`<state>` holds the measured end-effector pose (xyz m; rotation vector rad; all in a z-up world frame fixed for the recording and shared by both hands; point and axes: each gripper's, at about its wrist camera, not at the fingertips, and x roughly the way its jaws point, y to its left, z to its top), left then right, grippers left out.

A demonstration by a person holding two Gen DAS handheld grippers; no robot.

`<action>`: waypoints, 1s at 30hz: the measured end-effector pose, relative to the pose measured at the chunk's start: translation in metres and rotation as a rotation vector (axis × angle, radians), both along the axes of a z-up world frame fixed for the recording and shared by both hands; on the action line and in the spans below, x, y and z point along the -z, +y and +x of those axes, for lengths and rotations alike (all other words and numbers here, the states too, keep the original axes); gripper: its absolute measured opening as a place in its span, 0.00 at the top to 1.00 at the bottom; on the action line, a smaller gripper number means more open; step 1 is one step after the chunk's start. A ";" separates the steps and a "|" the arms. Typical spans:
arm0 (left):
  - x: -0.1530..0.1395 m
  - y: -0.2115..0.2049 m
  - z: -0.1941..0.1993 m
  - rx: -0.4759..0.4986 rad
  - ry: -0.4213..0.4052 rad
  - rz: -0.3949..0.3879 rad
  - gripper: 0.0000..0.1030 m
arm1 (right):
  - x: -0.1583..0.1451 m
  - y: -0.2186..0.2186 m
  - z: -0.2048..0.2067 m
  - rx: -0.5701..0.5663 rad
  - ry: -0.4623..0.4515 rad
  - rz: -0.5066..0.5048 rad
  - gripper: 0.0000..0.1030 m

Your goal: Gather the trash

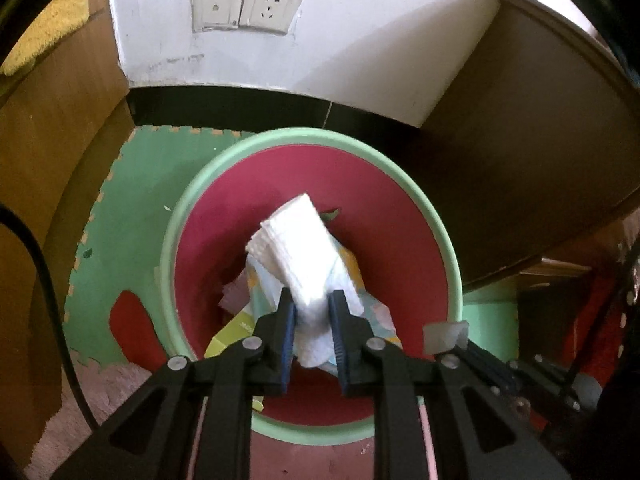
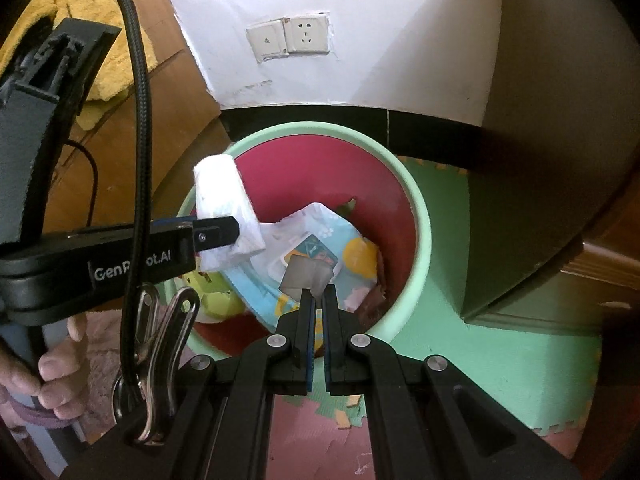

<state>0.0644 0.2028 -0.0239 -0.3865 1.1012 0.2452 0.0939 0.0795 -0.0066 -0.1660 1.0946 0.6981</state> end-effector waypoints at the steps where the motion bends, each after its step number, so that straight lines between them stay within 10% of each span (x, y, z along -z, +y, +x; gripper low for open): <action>1: 0.000 0.000 0.000 0.002 -0.001 -0.001 0.82 | 0.000 0.000 0.000 0.000 0.000 -0.001 0.96; 16: -0.007 0.004 -0.002 -0.014 -0.006 0.028 0.71 | 0.005 0.005 0.020 0.042 -0.011 -0.016 0.95; 30: -0.011 0.014 -0.005 -0.064 0.008 0.036 0.60 | -0.006 0.003 0.017 0.060 -0.026 0.006 0.69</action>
